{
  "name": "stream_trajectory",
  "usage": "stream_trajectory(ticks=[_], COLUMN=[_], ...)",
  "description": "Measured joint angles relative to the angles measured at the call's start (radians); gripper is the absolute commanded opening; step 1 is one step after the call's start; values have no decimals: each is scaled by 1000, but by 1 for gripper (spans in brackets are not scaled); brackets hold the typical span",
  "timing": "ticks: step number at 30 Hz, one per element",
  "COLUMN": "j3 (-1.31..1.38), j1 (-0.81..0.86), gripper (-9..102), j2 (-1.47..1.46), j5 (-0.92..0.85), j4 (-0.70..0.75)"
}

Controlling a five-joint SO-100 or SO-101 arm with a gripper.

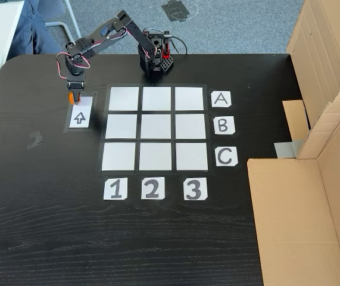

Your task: Pick up the round, orange token and place it in the grid on square A1.

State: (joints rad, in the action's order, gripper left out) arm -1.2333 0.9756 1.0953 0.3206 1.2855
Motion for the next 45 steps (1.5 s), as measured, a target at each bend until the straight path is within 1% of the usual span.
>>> stream_trajectory(ticks=[11,15,25,29,37,45], j3=[-9,-77,-365,-511,-790,-1009], j1=[-11,-23,-72,-74,-89,-123], gripper=[11,11,11,11,11,10], j2=[218,319,661,824,1086,1259], j5=[0,0,-15,-26,-58,-92], j4=[118,140,146,169,167,164])
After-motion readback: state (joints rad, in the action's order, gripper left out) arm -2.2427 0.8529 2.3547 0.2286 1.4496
